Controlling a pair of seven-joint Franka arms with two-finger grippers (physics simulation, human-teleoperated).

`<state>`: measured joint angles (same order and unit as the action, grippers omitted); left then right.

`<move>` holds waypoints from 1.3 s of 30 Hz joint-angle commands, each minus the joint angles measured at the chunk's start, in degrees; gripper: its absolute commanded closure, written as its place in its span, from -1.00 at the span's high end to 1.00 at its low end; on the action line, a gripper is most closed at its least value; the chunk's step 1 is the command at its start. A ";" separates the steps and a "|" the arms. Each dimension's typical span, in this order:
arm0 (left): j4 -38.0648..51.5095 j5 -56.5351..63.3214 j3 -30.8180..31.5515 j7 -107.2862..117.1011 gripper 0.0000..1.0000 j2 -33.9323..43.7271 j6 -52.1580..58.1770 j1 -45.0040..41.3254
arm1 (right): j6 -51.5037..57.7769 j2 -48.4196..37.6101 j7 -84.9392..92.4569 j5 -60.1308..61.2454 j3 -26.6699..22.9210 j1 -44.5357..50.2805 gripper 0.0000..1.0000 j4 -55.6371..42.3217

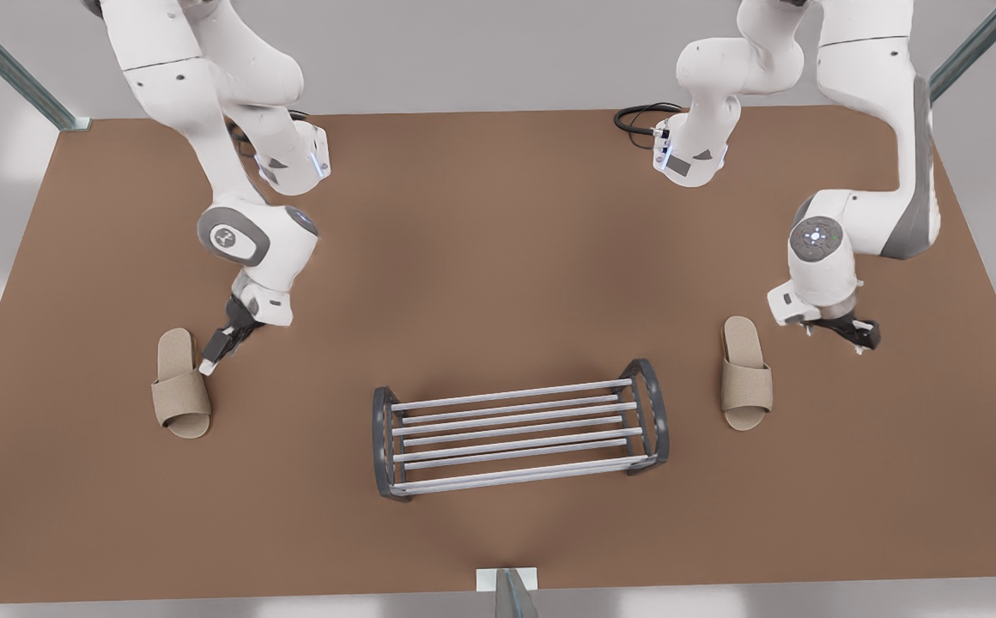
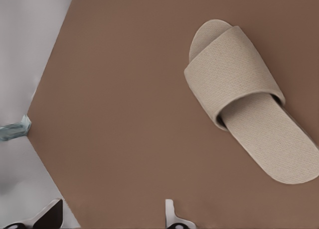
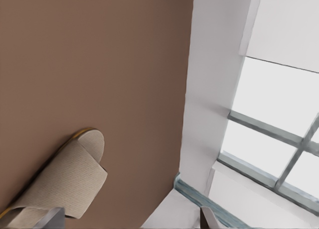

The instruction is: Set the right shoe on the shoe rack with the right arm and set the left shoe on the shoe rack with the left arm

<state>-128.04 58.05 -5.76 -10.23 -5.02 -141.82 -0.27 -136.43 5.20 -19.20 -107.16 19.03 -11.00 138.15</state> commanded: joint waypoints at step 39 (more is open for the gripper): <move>2.54 103.67 -2.50 111.30 1.00 -18.70 -14.36 -6.06 | -9.82 10.71 -38.81 -97.73 -9.27 -13.52 1.00 -0.16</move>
<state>-125.86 158.85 -8.28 86.73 -23.31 -156.40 -6.33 -147.47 15.99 -61.37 -166.00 9.77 -24.75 138.13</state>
